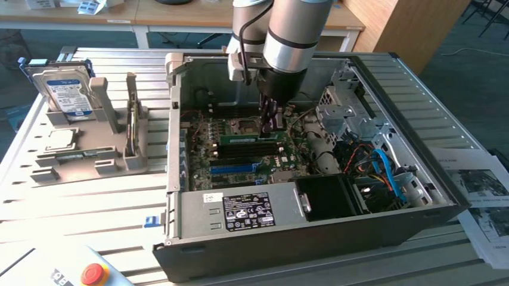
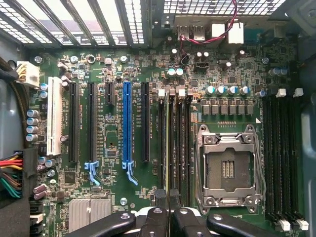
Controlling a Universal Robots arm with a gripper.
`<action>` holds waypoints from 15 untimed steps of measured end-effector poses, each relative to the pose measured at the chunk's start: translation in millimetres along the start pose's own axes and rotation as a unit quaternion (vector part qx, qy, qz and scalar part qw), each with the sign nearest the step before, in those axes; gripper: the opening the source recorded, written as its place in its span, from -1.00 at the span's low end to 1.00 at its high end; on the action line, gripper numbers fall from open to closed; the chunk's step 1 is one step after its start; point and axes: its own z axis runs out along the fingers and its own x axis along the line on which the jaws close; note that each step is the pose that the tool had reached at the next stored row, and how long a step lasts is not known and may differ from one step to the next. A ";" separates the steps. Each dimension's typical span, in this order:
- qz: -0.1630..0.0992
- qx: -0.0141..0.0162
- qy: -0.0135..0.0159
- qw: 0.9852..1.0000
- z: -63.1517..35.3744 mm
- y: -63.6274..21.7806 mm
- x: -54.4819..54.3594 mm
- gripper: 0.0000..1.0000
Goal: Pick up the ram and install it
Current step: 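Insert the ram into the slot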
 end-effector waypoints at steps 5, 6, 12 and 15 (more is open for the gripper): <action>0.000 0.000 0.000 1.000 1.2 -0.1 1.4 -0.76; 0.000 0.000 0.000 1.000 1.4 -0.1 1.9 -0.76; 0.000 0.000 0.000 1.000 2.4 -0.2 2.4 -0.76; 0.000 0.000 0.000 1.000 5.7 -0.4 2.4 -0.76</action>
